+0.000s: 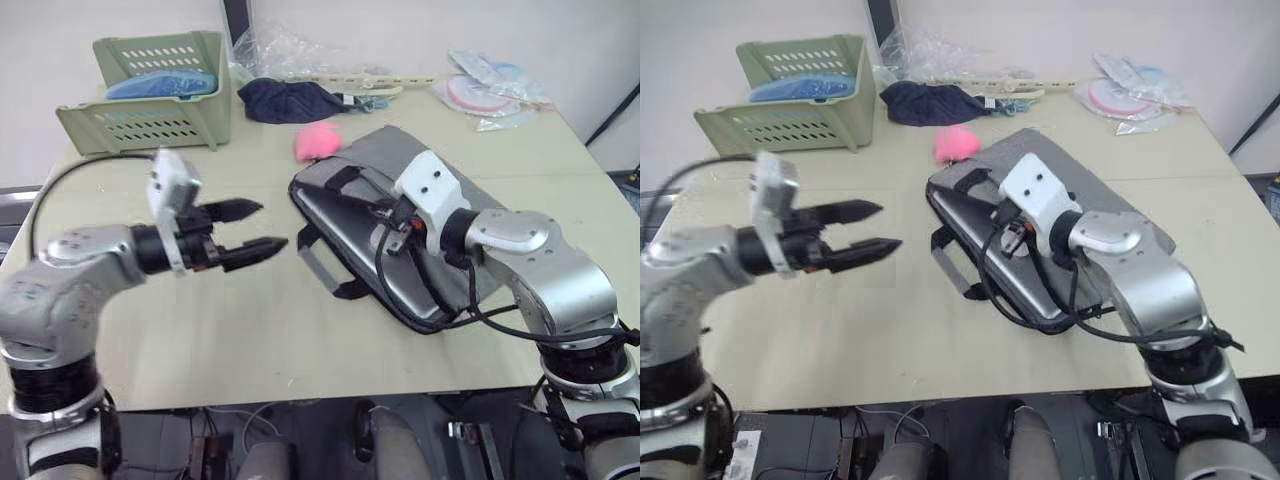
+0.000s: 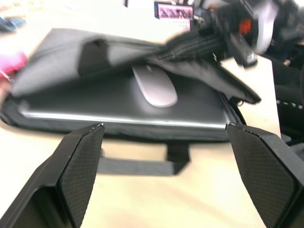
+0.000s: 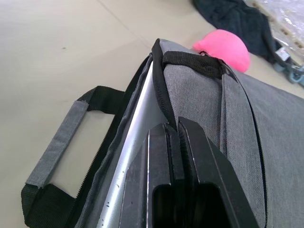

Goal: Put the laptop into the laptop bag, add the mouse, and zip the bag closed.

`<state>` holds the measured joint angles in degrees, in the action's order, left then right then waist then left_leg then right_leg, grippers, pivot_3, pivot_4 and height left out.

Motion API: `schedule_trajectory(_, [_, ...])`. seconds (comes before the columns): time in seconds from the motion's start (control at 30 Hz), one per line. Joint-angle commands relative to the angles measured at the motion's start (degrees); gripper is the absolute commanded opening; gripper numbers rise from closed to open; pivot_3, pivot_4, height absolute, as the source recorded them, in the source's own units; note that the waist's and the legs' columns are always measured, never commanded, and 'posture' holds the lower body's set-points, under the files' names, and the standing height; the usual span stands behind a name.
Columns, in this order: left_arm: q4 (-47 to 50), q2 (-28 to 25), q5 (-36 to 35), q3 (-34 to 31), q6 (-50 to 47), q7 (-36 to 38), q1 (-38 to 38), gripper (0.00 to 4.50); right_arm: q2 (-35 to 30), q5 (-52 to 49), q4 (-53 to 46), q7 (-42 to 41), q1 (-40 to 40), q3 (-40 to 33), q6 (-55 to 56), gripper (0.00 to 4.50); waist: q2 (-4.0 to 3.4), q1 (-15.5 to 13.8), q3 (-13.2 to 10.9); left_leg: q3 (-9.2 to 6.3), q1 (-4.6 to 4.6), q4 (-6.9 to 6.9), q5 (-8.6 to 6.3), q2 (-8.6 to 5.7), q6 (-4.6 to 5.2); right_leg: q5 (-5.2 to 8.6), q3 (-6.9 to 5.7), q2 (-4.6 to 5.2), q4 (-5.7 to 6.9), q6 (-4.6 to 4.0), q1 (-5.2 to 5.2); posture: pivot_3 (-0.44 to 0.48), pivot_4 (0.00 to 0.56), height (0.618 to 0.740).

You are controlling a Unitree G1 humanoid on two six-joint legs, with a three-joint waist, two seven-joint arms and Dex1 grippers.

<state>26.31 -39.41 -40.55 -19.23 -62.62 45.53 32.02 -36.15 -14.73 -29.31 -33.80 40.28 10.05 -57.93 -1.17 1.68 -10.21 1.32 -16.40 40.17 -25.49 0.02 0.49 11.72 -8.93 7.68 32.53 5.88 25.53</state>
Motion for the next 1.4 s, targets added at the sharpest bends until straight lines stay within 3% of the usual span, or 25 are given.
schedule_trajectory(0.03, [1.0, -1.6, -5.5, -3.7, -2.0, -1.8, 3.3, 4.42, -1.2, -2.6, -4.5, -3.9, -0.7, -1.3, 4.0, 0.00, 0.00, 0.0, 0.0, 0.00, 0.01, -0.01, 0.00, 0.00, 0.00, 0.00, 0.00, 0.00, 0.00, 0.00, 0.00, 0.000, 0.150, 0.740])
schedule_trajectory(0.4, [-0.7, -4.5, -10.0, -4.8, -1.0, -4.8, 2.3, 4.42, -9.8, -6.7, -7.5, -13.8, -7.9, -4.5, 12.0, 0.00, 0.00, -0.1, 0.0, 0.02, 0.03, -0.04, -0.01, 0.00, -0.02, 0.00, 0.00, -0.01, 0.00, 0.00, -0.01, 0.000, 0.150, 0.740])
schedule_trajectory(0.73, [-2.5, -4.5, -10.6, -2.6, 1.1, -5.1, 2.3, 4.42, -13.7, -5.0, -7.0, -17.5, -11.2, -4.3, 20.2, 0.00, 0.01, -0.1, 0.0, 0.04, 0.03, -0.04, -0.01, -0.01, -0.02, 0.00, 0.00, -0.01, 0.00, 0.00, -0.01, 0.000, 0.150, 0.740])
schedule_trajectory(0.77, [-2.8, -4.3, -10.7, -2.3, 1.4, -5.1, 2.4, 4.50, -13.9, -4.8, -6.9, -17.6, -11.5, -4.1, 20.7, 0.81, 0.01, -0.1, 0.0, 0.04, 0.03, -0.04, -0.01, -0.01, -0.02, 0.00, 0.00, -0.01, 0.00, 0.00, -0.01, 0.000, 0.150, 0.740])
schedule_trajectory(0.8, [-3.0, -4.2, -10.7, -2.0, 1.6, -5.0, 2.4, 4.50, -14.1, -4.7, -6.8, -17.7, -11.8, -4.1, 21.1, 1.04, 0.01, -0.1, 0.0, 0.04, 0.04, -0.04, -0.01, -0.01, -0.02, 0.00, 0.01, -0.01, 0.00, 0.00, -0.01, 0.000, 0.150, 0.740])
schedule_trajectory(0.9, [-3.4, -4.3, -10.8, -1.6, 2.2, -4.9, 2.2, 4.50, -13.8, -4.4, -6.7, -17.1, -11.9, -4.4, 21.6, 2.60, 0.01, -0.2, 0.0, 0.05, 0.04, -0.03, -0.01, -0.01, -0.02, 0.00, 0.01, 0.00, 0.00, 0.00, -0.02, 0.000, 0.150, 0.740])
schedule_trajectory(0.93, [-3.6, -4.4, -10.7, -1.5, 2.5, -4.8, 2.1, 4.50, -13.6, -4.6, -6.8, -16.8, -11.7, -4.8, 21.4, 2.92, 0.01, -0.2, 0.0, 0.05, 0.04, -0.02, -0.01, -0.01, -0.02, 0.00, 0.01, 0.00, 0.00, 0.00, -0.02, 0.000, 0.150, 0.740])
schedule_trajectory(1.03, [-5.0, -4.8, -10.1, -1.4, 3.4, -4.1, 1.6, 4.50, -13.6, -6.4, -6.7, -16.5, -9.6, -6.7, 19.2, 2.92, 0.01, -0.2, 0.0, 0.05, 0.04, -0.02, -0.01, -0.01, -0.02, 0.00, 0.01, 0.00, 0.00, 0.00, -0.02, 0.000, 0.150, 0.740])
schedule_trajectory(1.17, [-9.1, -5.9, -8.0, -1.4, 6.2, -2.1, -0.9, 4.50, -13.5, -12.8, -4.5, -13.9, -6.5, -14.6, 9.3, 2.92, 0.01, -0.2, 0.0, 0.05, 0.06, -0.02, -0.01, 0.00, -0.02, 0.00, 0.01, -0.01, 0.02, -0.01, -0.02, 0.000, 0.150, 0.740])
schedule_trajectory(1.4, [-25.6, -7.4, 0.7, 1.2, 18.2, 3.0, -0.9, 4.50, -15.9, -21.9, -1.7, -10.9, -12.9, -33.0, -6.9, 2.92, 0.02, -1.2, 0.0, 0.07, 0.02, -0.02, -0.01, -0.02, -0.01, 0.00, -0.01, -0.01, -0.01, 0.00, -0.03, 0.000, 0.150, 0.740])
